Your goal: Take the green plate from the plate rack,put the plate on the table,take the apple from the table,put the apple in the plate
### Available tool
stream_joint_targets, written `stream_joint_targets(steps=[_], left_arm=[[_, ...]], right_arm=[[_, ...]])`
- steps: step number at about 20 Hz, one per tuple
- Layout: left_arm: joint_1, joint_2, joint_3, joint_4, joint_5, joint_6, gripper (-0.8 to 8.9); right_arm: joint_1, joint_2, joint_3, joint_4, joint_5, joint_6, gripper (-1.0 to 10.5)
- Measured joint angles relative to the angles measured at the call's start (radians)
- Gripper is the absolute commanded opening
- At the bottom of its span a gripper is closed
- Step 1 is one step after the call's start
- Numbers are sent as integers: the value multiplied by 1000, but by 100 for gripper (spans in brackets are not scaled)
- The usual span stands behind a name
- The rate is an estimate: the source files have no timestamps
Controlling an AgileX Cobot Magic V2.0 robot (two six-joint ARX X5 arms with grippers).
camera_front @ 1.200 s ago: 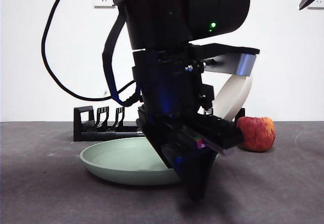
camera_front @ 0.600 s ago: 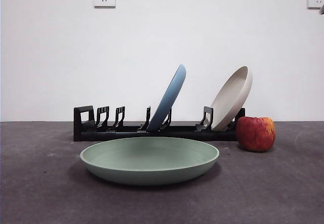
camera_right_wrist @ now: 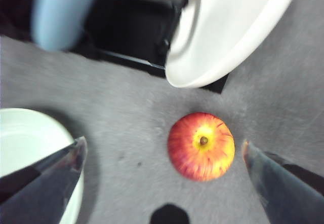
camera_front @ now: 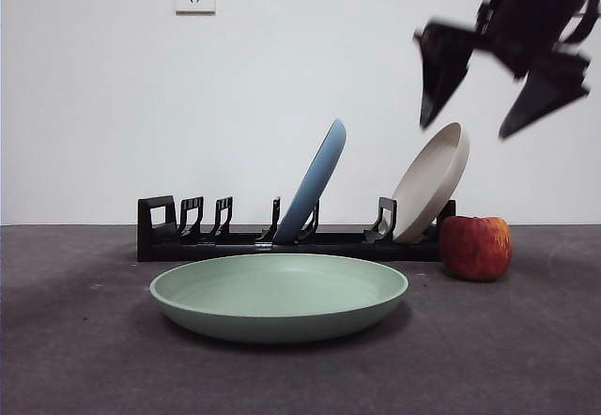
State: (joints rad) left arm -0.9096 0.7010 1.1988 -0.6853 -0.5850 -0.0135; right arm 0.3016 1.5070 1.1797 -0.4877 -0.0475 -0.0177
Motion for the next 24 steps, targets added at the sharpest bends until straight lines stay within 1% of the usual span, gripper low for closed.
stream_joint_targets(steps=[2, 4, 8, 11, 12, 13, 16, 17, 22, 24], left_arm=[[0, -11, 2, -42, -14, -22, 436], [0, -6, 2, -76, -18, -35, 436], [0, -3, 2, -86, -20, -52, 436], [0, -3, 2, -89, -24, -58, 436], [0, -3, 2, -95, -24, -59, 436], [0, -3, 2, -102, -24, -59, 436], [0, -3, 2, -107, -25, -59, 436], [0, -3, 2, -107, -26, -59, 436], [0, -3, 2, -119, -37, -59, 436], [0, -3, 2, -119, -50, -59, 436]], right_arm=[[-1, 75, 2, 42, 8, -2, 566], [0, 135, 3, 72, 47, -9, 566], [-7, 249, 4, 106, 74, -22, 566], [-13, 314, 4, 107, 74, -24, 555], [-16, 327, 4, 107, 74, -24, 494], [-19, 334, 4, 108, 74, -24, 398], [-26, 337, 4, 110, 74, -24, 52], [-27, 337, 4, 111, 74, -25, -21], [-27, 333, 4, 106, 74, -24, -12], [-24, 302, 4, 84, 74, -24, -12]])
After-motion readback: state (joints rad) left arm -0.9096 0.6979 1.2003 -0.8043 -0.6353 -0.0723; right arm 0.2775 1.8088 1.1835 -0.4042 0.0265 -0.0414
